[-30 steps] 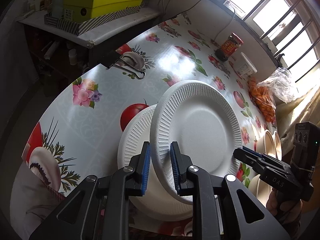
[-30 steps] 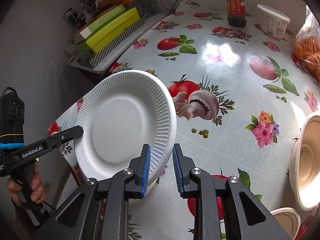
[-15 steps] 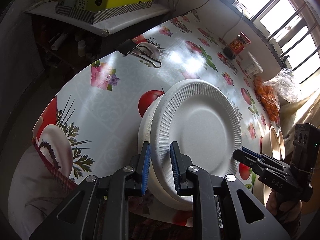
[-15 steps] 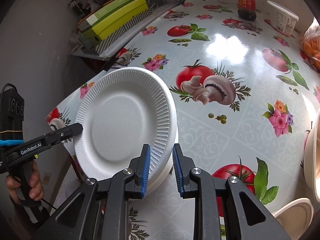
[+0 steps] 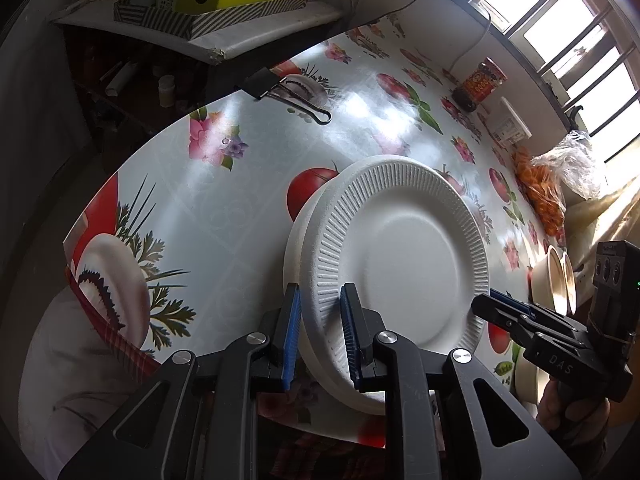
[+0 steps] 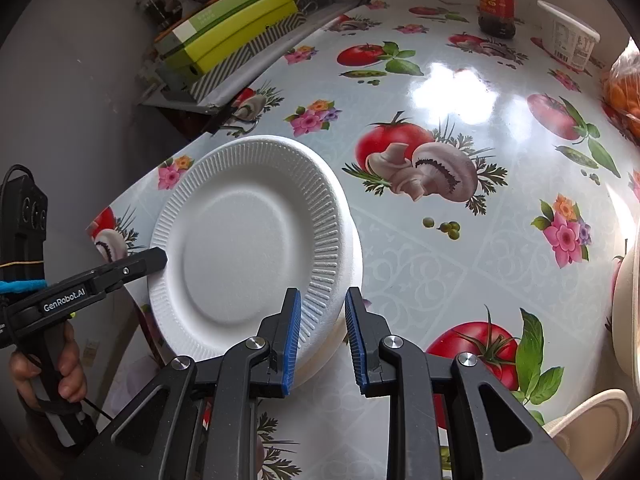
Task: Organize plates and bowls
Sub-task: 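Carry the plate over the white plate stack and lower it on top, then open the right gripper to release the plate onto the stack, then withdraw the right gripper and move it to a beige paper bowl, then lower the open right gripper onto the beige bowl's rim, then close the right gripper on the bowl rim, then lift the gripped beige bowl with the right gripper, then carry the bowl over another beige bowl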
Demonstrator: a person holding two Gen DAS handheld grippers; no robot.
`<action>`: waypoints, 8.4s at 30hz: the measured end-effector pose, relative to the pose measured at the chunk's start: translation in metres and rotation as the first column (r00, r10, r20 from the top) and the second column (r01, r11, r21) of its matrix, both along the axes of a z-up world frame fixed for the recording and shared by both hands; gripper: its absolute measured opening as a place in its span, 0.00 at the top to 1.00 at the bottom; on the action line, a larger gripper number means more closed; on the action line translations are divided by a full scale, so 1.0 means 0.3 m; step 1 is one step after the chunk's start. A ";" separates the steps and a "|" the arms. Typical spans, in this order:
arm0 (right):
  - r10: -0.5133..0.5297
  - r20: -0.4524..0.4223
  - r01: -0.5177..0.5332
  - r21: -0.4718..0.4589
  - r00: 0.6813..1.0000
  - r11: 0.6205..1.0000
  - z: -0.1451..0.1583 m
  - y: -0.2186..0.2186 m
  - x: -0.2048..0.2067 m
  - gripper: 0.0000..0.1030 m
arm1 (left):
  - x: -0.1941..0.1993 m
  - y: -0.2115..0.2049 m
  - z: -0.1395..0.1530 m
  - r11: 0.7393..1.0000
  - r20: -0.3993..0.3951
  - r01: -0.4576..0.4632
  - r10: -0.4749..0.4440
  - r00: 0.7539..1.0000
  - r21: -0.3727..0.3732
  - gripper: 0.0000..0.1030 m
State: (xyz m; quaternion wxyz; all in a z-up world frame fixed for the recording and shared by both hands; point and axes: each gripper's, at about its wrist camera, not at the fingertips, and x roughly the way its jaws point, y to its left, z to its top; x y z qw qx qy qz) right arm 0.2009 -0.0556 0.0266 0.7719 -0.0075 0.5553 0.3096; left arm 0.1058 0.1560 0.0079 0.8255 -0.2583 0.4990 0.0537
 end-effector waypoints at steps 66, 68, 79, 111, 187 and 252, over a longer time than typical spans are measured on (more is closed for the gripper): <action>-0.296 0.204 0.269 0.146 0.933 0.952 0.226 -0.354 -0.171 0.55 | 0.030 -0.424 0.263 0.931 0.206 0.251 -0.308 0.929 0.265 0.76; -0.318 0.206 0.292 0.144 0.926 0.945 0.226 -0.384 -0.181 0.55 | 0.043 -0.454 0.265 0.926 0.208 0.270 -0.329 0.921 0.264 0.76; -0.465 0.282 0.454 0.108 0.839 0.885 0.245 -0.587 -0.237 0.55 | 0.103 -0.669 0.290 0.862 0.231 0.388 -0.471 0.851 0.327 0.76; -0.622 0.262 0.613 0.123 0.738 0.780 0.176 -0.970 -0.117 0.50 | 0.393 -0.960 0.247 0.815 0.205 0.517 -0.571 0.795 0.263 0.76; -0.569 0.162 0.549 0.153 0.806 0.822 0.036 -0.964 0.006 0.85 | 0.535 -1.079 0.075 0.806 0.113 0.546 -0.579 0.808 0.228 0.82; -0.559 0.209 0.509 0.251 0.802 0.823 0.177 -0.894 -0.257 0.85 | 0.223 -1.006 0.242 0.805 0.220 0.495 -0.575 0.788 0.327 0.85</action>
